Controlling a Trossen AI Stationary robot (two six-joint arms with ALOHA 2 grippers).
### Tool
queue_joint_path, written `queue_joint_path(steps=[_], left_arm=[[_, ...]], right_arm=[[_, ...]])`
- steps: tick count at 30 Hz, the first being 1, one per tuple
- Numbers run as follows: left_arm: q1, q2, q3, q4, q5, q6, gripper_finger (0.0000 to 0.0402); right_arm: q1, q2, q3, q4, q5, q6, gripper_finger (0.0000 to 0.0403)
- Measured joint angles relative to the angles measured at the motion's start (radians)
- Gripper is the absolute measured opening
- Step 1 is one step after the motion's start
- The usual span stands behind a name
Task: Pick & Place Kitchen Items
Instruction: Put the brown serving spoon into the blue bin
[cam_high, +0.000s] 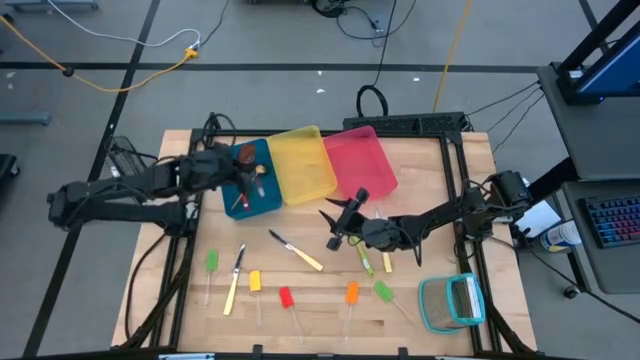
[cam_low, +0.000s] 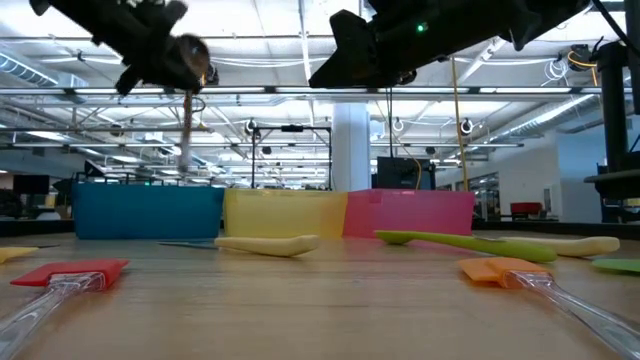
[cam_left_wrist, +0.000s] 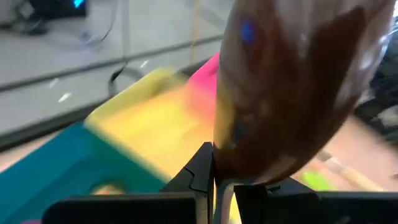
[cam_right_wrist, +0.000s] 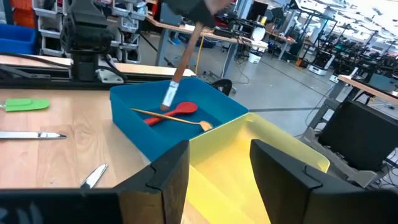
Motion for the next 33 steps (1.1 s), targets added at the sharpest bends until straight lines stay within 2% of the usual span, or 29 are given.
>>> queue_joint_path(steps=[2,6,10,14,17,24,33], left_arm=[[0.044,0.002,-0.007,-0.052,0.032,-0.01,0.0036],[0.122,0.018,-0.07,-0.026,0.131,-0.009,0.0036],[0.203,0.034,-0.16,0.089,0.205,-0.01,0.0036],[0.303,0.041,-0.254,0.236,0.322,-0.007,0.0036],[0.375,0.042,-0.306,0.288,0.398,-0.013,0.0037],[0.493,0.04,-0.379,0.332,0.485,0.042,0.0037],[0.565,0.043,-0.391,0.3,0.48,0.116,0.0037]], right_arm=[[0.0,0.0,0.0,0.0,0.0,0.011,0.0166],[-0.002,0.0,0.0,0.0,0.0,0.017,0.0166],[-0.002,0.0,0.0,0.0,0.0,0.017,0.0166],[-0.002,0.0,0.0,0.0,0.0,0.017,0.0166],[-0.002,0.0,0.0,0.0,0.0,0.017,0.0166],[-0.005,0.0,0.0,0.001,0.0,0.016,0.0167],[-0.015,0.0,0.0,0.001,0.0,0.017,0.0167]])
